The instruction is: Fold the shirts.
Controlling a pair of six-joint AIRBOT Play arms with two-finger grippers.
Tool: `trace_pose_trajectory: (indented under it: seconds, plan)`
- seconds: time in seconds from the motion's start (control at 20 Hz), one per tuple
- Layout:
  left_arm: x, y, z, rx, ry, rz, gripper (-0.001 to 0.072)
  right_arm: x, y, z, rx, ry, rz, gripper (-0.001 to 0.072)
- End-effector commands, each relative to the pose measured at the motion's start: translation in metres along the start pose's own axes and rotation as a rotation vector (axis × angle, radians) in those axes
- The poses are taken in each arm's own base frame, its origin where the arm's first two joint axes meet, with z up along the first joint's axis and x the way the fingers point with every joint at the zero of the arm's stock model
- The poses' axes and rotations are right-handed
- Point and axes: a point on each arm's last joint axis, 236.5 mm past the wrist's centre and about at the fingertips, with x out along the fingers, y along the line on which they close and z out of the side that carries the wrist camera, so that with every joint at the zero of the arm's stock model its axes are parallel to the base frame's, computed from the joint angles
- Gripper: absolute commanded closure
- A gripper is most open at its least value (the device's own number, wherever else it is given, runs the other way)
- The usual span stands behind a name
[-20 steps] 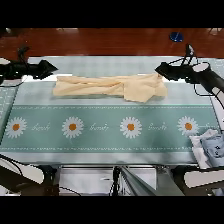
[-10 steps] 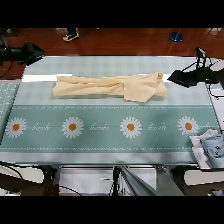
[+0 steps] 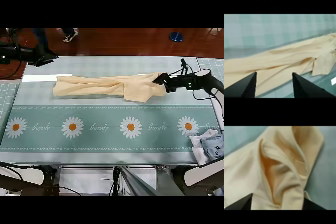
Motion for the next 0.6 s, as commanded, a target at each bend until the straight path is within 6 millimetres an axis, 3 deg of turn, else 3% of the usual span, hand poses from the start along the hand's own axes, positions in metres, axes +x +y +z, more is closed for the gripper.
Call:
trace_pose_trajectory:
  seconds: [0.0,0.05,0.1,0.15,0.2,0.25,0.3,0.35,0.55]
  plan:
    - [0.001,-0.006,-0.008,0.005,0.033,-0.017,0.0167,0.035,0.012,-0.016,0.015,0.028,0.026,0.0293]
    - [0.001,-0.006,-0.008,0.004,0.036,-0.019,0.0168,0.036,0.018,-0.015,0.006,0.020,0.036,0.0538]
    - [0.001,-0.007,-0.009,0.005,0.037,-0.019,0.0169,0.032,0.027,-0.014,0.008,0.022,0.063,0.0678]
    - [0.001,-0.007,-0.009,0.005,0.037,-0.020,0.0181,0.022,0.036,-0.012,-0.011,0.019,0.085,0.0679]
    - [0.002,-0.008,-0.009,0.006,0.039,-0.021,0.0249,0.007,0.045,-0.009,-0.036,0.012,0.096,0.0679]
    - [0.005,-0.012,-0.010,0.011,0.045,-0.026,0.0378,-0.010,0.054,-0.007,-0.061,0.008,0.103,0.0679]
    - [0.009,-0.018,-0.012,0.004,0.055,-0.034,0.0606,-0.027,0.063,-0.007,-0.082,0.009,0.106,0.0680]
    - [0.015,-0.027,-0.015,-0.007,0.067,-0.046,0.0682,-0.047,0.072,-0.010,-0.099,0.015,0.100,0.0680]
    - [0.050,-0.076,-0.034,-0.013,0.143,-0.096,0.0682,-0.113,0.091,-0.032,-0.173,0.039,-0.014,0.0680]
